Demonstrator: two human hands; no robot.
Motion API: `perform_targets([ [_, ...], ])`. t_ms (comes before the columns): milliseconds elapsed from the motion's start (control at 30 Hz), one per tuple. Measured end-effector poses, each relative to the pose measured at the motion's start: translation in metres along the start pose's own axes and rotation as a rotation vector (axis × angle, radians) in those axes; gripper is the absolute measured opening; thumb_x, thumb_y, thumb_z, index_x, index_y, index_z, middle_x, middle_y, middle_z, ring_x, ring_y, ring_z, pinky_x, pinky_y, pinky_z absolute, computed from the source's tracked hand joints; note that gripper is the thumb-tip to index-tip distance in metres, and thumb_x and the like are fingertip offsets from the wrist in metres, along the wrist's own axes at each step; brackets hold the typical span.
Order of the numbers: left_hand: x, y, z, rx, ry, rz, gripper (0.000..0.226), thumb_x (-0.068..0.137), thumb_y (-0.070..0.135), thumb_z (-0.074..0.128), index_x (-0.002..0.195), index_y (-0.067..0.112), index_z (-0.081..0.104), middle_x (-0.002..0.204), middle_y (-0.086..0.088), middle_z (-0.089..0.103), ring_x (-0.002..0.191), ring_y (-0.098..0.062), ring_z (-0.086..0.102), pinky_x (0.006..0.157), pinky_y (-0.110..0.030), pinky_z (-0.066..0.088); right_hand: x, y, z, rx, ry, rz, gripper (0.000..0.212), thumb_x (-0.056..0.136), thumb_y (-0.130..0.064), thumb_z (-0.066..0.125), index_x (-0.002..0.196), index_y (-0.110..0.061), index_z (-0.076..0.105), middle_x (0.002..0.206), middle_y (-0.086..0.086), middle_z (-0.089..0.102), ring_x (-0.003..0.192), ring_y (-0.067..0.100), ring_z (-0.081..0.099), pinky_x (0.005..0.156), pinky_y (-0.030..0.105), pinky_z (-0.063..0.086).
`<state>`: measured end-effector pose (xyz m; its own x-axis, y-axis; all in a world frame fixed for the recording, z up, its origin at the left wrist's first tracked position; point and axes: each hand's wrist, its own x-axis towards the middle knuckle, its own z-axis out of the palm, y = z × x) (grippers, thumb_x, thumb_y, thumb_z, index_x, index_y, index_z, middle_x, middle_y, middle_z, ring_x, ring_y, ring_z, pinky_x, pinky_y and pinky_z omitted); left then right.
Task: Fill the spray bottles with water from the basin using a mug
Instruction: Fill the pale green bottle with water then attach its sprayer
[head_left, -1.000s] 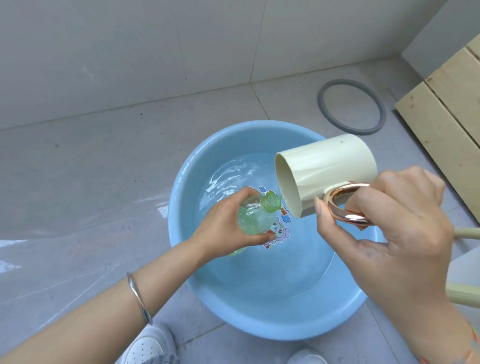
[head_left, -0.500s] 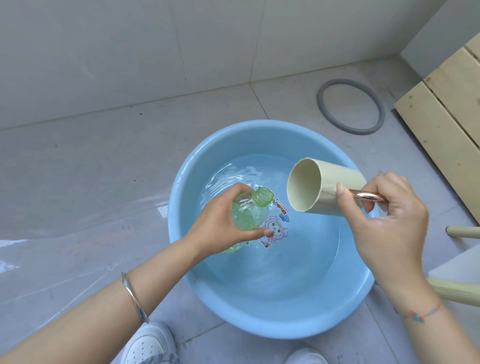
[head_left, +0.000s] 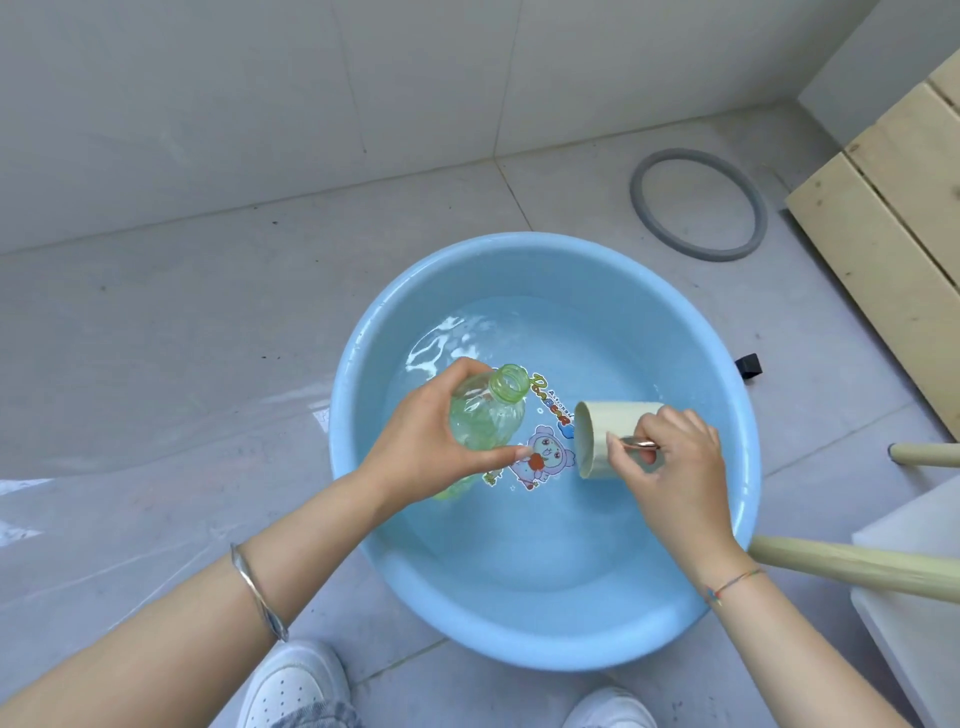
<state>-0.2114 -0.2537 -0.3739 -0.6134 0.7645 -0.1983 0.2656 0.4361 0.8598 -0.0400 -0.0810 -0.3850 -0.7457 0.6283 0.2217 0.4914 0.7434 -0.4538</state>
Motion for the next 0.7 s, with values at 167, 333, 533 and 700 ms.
perform_targets([
  [167, 0.000, -0.002, 0.000, -0.003, -0.006, -0.008, 0.063, 0.061, 0.047, 0.090, 0.108, 0.038, 0.050, 0.106, 0.025, 0.061, 0.097, 0.020, 0.050, 0.078, -0.001, 0.035, -0.003, -0.001, 0.005, 0.011, -0.039, -0.002, 0.039, 0.075, -0.021, 0.067, 0.061, -0.024, 0.031, 0.061, -0.009, 0.031, 0.064, 0.010, 0.025, 0.063, 0.027, 0.016],
  [333, 0.000, -0.002, 0.001, -0.013, -0.009, -0.009, 0.062, 0.061, 0.048, 0.090, 0.109, 0.037, 0.051, 0.108, 0.023, 0.062, 0.097, 0.016, 0.052, 0.079, -0.003, 0.035, -0.001, -0.004, 0.002, 0.139, -0.067, 0.120, 0.053, 0.077, -0.010, 0.076, 0.057, -0.026, 0.029, 0.057, -0.006, 0.035, 0.063, 0.009, 0.037, 0.062, 0.023, 0.024],
  [533, 0.001, -0.003, 0.000, -0.009, -0.006, -0.008, 0.064, 0.061, 0.048, 0.090, 0.112, 0.034, 0.053, 0.111, 0.024, 0.062, 0.103, 0.014, 0.053, 0.081, 0.000, 0.034, 0.003, -0.003, -0.016, 0.577, 0.047, 0.507, 0.042, 0.084, -0.009, 0.071, 0.059, -0.003, 0.037, 0.060, 0.008, 0.034, 0.056, 0.010, 0.029, 0.049, 0.019, 0.022],
  [700, -0.001, -0.002, 0.000, 0.005, -0.004, -0.002, 0.062, 0.062, 0.044, 0.090, 0.108, 0.037, 0.049, 0.102, 0.029, 0.058, 0.095, 0.024, 0.048, 0.078, 0.002, 0.032, 0.006, -0.024, -0.044, 0.772, 0.172, 0.565, 0.046, 0.086, -0.009, 0.068, 0.052, -0.018, 0.038, 0.045, -0.012, 0.034, 0.053, 0.011, 0.037, 0.051, 0.015, 0.026],
])
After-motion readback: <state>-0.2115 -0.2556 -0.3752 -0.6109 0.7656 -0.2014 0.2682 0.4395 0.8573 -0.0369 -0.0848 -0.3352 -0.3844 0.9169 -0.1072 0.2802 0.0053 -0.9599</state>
